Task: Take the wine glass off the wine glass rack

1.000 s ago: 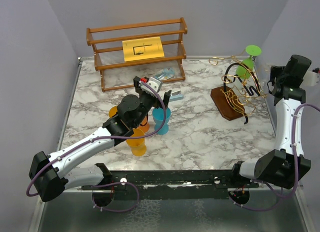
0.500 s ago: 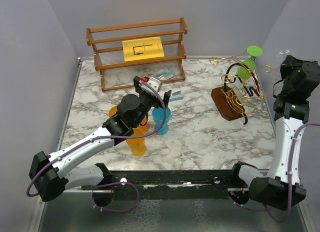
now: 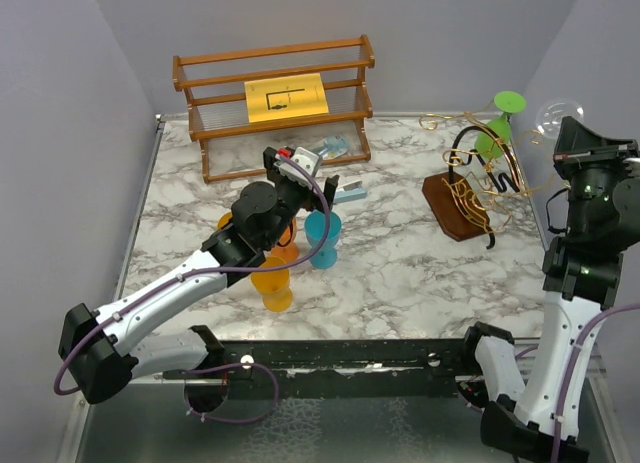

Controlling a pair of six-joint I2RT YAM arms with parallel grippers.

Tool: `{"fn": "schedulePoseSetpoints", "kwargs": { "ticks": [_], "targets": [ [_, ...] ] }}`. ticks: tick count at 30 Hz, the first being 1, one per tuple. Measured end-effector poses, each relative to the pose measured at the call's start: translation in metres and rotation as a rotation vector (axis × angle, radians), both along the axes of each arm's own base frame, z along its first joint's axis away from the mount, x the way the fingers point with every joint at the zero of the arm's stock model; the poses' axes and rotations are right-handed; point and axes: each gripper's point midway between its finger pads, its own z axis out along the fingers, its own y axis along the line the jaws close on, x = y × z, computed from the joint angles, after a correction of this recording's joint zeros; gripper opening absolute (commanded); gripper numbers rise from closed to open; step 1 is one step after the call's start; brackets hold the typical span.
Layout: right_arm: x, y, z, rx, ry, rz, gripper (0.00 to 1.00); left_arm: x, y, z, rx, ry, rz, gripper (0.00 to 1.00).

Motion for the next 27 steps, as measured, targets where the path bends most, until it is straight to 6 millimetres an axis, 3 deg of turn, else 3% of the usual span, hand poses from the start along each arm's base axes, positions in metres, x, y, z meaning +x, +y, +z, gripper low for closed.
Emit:
{"fn": "schedulePoseSetpoints", "kwargs": {
  "ticks": [6,14,19,23,27],
  "targets": [
    [-0.032,0.054,0.023,-0.136,-0.082,0.221,0.01,-0.001,-0.001,0.012,-0.017,0.003,-0.012,0.99],
    [-0.088,0.135,0.031,-0.220,-0.169,0.586,0.01,-0.005,-0.010,0.017,-0.041,0.056,-0.058,0.99],
    [-0.103,0.165,0.014,-0.161,-0.162,0.784,0.01,-0.012,-0.022,0.015,-0.092,0.149,-0.104,0.99],
    [-0.099,0.181,-0.016,-0.045,-0.077,0.936,0.01,-0.027,-0.031,0.002,-0.187,0.277,-0.169,0.99],
    [-0.098,0.192,-0.029,0.050,-0.012,1.057,0.01,-0.050,-0.030,-0.014,-0.281,0.406,-0.222,0.99]
  ]
}}
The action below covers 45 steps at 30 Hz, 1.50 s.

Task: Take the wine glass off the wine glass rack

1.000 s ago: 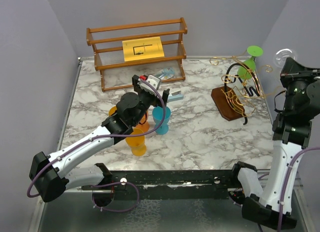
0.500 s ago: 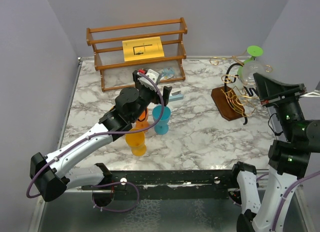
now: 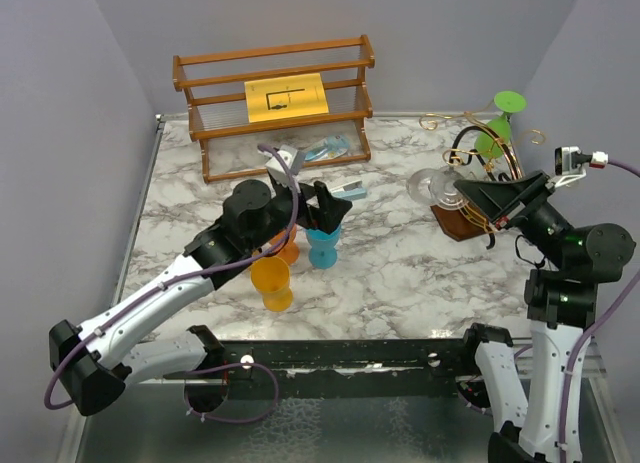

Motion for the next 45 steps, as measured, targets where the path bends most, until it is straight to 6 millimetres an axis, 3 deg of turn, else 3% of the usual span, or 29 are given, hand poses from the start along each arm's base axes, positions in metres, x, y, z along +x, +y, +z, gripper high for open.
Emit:
{"fn": "schedulePoseSetpoints", "kwargs": {
  "ticks": [2,7,9,13,18,25,31,36,45],
  "targets": [
    [-0.002,0.004,-0.001,0.035,0.028,0.052,0.01,-0.010,0.003,0.003,-0.049,0.042,-0.021,0.99],
    [-0.011,0.013,-0.004,0.143,0.095,0.183,0.01,-0.028,0.013,0.042,-0.200,0.064,-0.090,0.99],
    [-0.012,0.015,-0.007,0.183,0.128,0.221,0.01,-0.035,0.011,0.059,-0.260,0.066,-0.137,0.99],
    [-0.010,0.015,-0.010,0.254,0.186,0.264,0.01,-0.043,0.000,0.073,-0.360,0.118,-0.235,0.99],
    [-0.008,0.014,-0.015,0.334,0.242,0.306,0.01,-0.052,-0.016,0.058,-0.508,0.272,-0.352,0.99],
    [-0.007,0.012,-0.009,0.393,0.258,0.338,0.01,-0.059,-0.037,0.031,-0.667,0.467,-0.469,0.98],
    [-0.009,0.011,-0.012,0.413,0.255,0.351,0.01,-0.075,-0.055,0.044,-0.759,0.485,-0.594,0.94],
    [-0.005,0.010,-0.018,0.433,0.265,0.348,0.01,-0.077,-0.066,0.041,-0.790,0.506,-0.638,0.87],
    [-0.004,0.006,-0.018,0.479,0.267,0.341,0.01,-0.082,-0.066,0.055,-0.872,0.481,-0.708,0.71]
  ]
}}
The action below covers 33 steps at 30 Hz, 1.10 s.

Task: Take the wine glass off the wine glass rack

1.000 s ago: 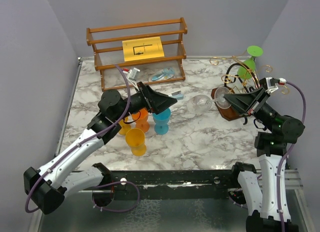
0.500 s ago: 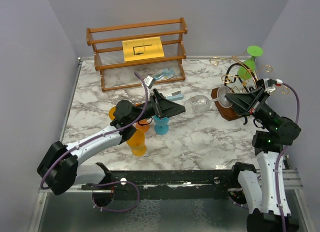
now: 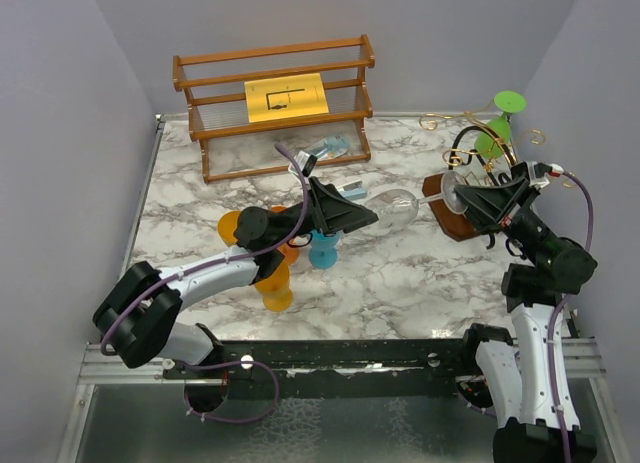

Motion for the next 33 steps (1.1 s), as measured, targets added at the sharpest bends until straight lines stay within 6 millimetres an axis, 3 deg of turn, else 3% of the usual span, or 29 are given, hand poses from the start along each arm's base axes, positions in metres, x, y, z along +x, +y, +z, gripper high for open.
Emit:
{"fn": "schedulePoseSetpoints", "kwargs": {
  "ticks": [14,19,22,29,33],
  "targets": [
    [-0.003,-0.003,0.001,0.034,-0.028,-0.031,0.01,-0.010,-0.004,0.016,-0.130,-0.059,-0.009,0.48],
    [-0.006,-0.003,0.000,0.035,-0.031,-0.029,0.01,-0.007,-0.011,0.011,-0.133,-0.032,-0.019,0.26],
    [-0.002,-0.005,-0.003,0.050,-0.010,-0.042,0.02,-0.009,-0.006,0.020,-0.177,-0.040,-0.022,0.17],
    [0.007,-0.010,-0.012,0.087,0.046,-0.075,0.22,-0.013,-0.002,0.030,-0.213,-0.041,-0.024,0.02],
    [0.013,-0.012,-0.021,0.074,0.096,-0.107,0.43,-0.020,0.002,0.037,-0.228,-0.062,-0.029,0.00]
  ]
}}
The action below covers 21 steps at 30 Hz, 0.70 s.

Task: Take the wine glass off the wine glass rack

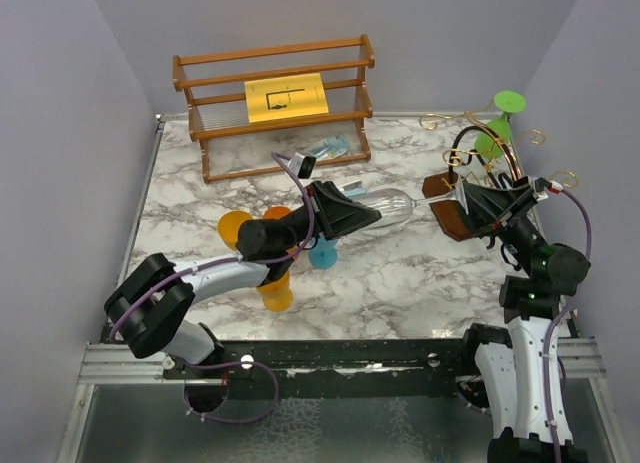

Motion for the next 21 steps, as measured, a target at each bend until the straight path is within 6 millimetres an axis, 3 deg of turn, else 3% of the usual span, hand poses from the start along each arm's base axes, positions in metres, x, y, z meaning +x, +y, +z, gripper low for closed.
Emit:
{"fn": "schedulePoseSetpoints", "kwargs": {
  "ticks": [9,14,21],
  "targets": [
    [0.011,-0.001,0.000,-0.184,-0.001,-0.121,0.78,-0.019,0.018,0.013,-0.032,-0.069,0.023,0.00],
    [0.021,-0.008,-0.010,-0.282,0.019,-0.212,1.00,-0.030,0.032,0.016,-0.022,-0.090,0.049,0.00],
    [0.030,-0.021,-0.012,-0.427,-0.002,-0.351,0.99,-0.037,0.049,0.015,0.142,-0.111,0.169,0.00]
  ]
}}
